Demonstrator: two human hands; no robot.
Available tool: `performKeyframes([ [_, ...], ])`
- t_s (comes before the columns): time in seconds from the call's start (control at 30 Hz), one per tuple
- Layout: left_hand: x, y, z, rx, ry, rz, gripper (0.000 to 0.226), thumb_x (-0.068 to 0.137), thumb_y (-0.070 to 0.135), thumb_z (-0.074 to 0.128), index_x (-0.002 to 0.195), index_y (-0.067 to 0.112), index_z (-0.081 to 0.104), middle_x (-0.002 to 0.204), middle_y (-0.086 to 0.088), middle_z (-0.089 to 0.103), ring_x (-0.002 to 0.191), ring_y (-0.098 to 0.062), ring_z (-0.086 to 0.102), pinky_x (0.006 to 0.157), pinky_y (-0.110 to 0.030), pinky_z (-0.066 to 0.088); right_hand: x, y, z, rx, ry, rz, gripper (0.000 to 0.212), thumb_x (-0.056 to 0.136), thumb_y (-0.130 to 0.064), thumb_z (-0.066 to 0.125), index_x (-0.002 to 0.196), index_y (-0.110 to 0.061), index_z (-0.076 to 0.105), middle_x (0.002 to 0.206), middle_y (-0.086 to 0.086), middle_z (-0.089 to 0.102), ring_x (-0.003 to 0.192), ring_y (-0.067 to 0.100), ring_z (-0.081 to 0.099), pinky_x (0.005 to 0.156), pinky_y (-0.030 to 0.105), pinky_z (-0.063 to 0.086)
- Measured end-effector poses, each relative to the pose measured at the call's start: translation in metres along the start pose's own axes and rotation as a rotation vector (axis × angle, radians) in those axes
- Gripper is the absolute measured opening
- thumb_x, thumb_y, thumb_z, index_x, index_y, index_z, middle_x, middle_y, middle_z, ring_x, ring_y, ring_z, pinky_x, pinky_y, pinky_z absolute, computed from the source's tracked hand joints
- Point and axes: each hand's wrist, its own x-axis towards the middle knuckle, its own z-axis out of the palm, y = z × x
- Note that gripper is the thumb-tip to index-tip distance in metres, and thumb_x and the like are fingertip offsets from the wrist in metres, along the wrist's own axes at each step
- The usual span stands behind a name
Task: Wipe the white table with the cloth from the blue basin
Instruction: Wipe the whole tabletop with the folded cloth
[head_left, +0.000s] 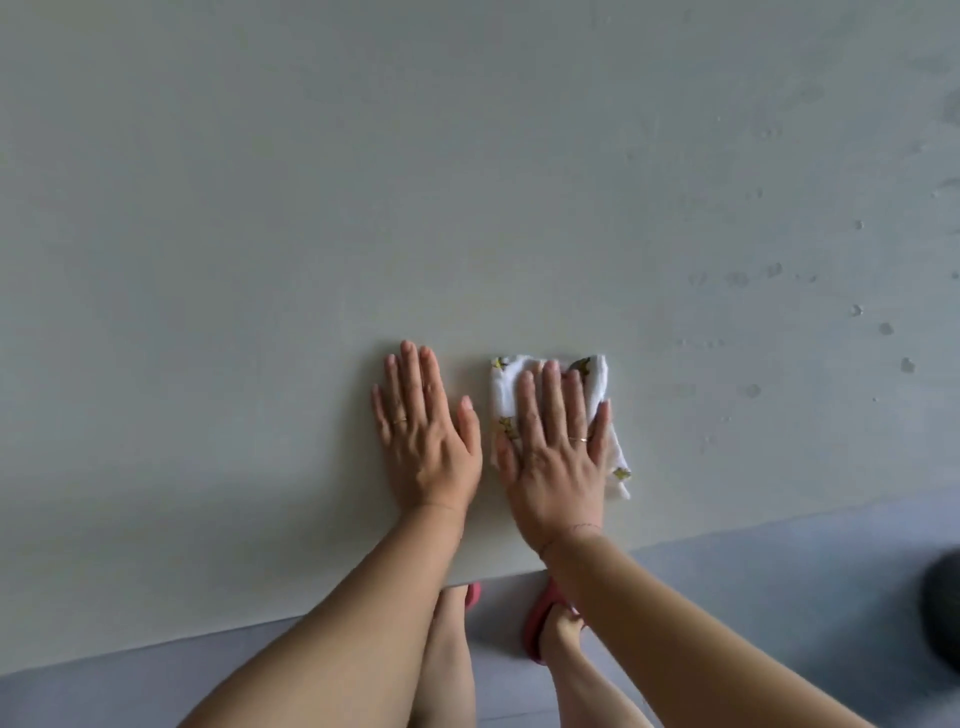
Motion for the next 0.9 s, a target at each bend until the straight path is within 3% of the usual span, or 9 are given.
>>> performKeyframes([
  [0.1,-0.001,-0.001,0.000,-0.016,-0.010,-0.002,0.059,0.091,0.029,0.032,0.146,0.006,0.030,0.155,-0.012,0.026,0.143,-0.029,0.023,0.115,-0.047,0.018,-0.019,0.023,-0.002,-0.034,-0.006,-0.335,0.056,0.095,-0.044,0.039,0.145,-0.020,0.034,0.153,0.003,0.029,0.143,0.023,0.023,0.114,0.050,0.019],
  [0.17,-0.002,-0.002,0.001,-0.012,-0.002,-0.002,0.059,0.092,0.030,0.032,0.146,0.007,0.030,0.155,-0.011,0.026,0.143,-0.029,0.023,0.115,-0.046,0.018,-0.011,0.058,-0.012,-0.097,0.003,-0.423,0.056,0.094,-0.046,0.040,0.145,-0.022,0.035,0.152,0.001,0.031,0.142,0.021,0.024,0.112,0.049,0.025],
  [0.27,-0.002,-0.003,0.003,0.006,0.012,0.001,0.061,0.091,0.031,0.033,0.147,0.008,0.028,0.156,-0.010,0.024,0.143,-0.029,0.022,0.116,-0.045,0.017,-0.002,0.095,-0.025,-0.094,-0.010,-0.206,0.059,0.094,-0.049,0.032,0.147,-0.024,0.027,0.155,0.000,0.024,0.144,0.019,0.017,0.117,0.047,0.013],
  [0.4,-0.002,-0.001,0.003,-0.003,0.016,0.000,0.062,0.090,0.031,0.033,0.147,0.008,0.027,0.156,-0.010,0.023,0.144,-0.029,0.020,0.116,-0.045,0.015,-0.028,0.052,-0.007,0.026,0.019,0.154,0.061,0.094,-0.045,0.025,0.150,-0.025,0.010,0.158,-0.001,0.004,0.146,0.017,-0.001,0.117,0.046,-0.004],
  [0.53,-0.001,-0.002,0.003,-0.007,0.043,-0.001,0.062,0.088,0.029,0.034,0.146,0.006,0.031,0.154,-0.012,0.027,0.142,-0.031,0.024,0.115,-0.046,0.018,-0.083,-0.006,0.017,-0.048,-0.069,-0.167,0.064,0.089,-0.037,0.035,0.148,-0.019,0.022,0.155,0.003,0.017,0.143,0.026,0.020,0.113,0.051,0.010],
  [0.7,-0.002,-0.001,0.003,-0.010,0.037,0.009,0.063,0.088,0.029,0.032,0.146,0.008,0.029,0.155,-0.011,0.024,0.144,-0.029,0.021,0.116,-0.045,0.015,-0.074,0.050,0.004,-0.070,-0.077,-0.354,0.058,0.093,-0.041,0.037,0.147,-0.024,0.028,0.155,-0.001,0.023,0.143,0.020,0.023,0.115,0.047,0.015],
  [0.8,-0.003,-0.002,0.005,0.006,0.036,0.006,0.062,0.089,0.030,0.031,0.147,0.008,0.027,0.156,-0.010,0.022,0.144,-0.029,0.019,0.117,-0.044,0.014,-0.057,0.108,-0.015,-0.062,-0.021,-0.119,0.059,0.094,-0.045,0.032,0.148,-0.022,0.026,0.156,0.000,0.020,0.145,0.018,0.014,0.116,0.048,0.009],
  [0.9,-0.001,-0.002,0.005,0.017,0.039,0.004,0.062,0.089,0.029,0.033,0.147,0.008,0.027,0.156,-0.010,0.022,0.144,-0.029,0.019,0.116,-0.044,0.014,-0.055,0.104,-0.016,-0.002,-0.041,0.156,0.062,0.093,-0.047,0.021,0.150,-0.025,0.008,0.158,-0.001,0.004,0.146,0.015,-0.004,0.117,0.047,-0.004],
])
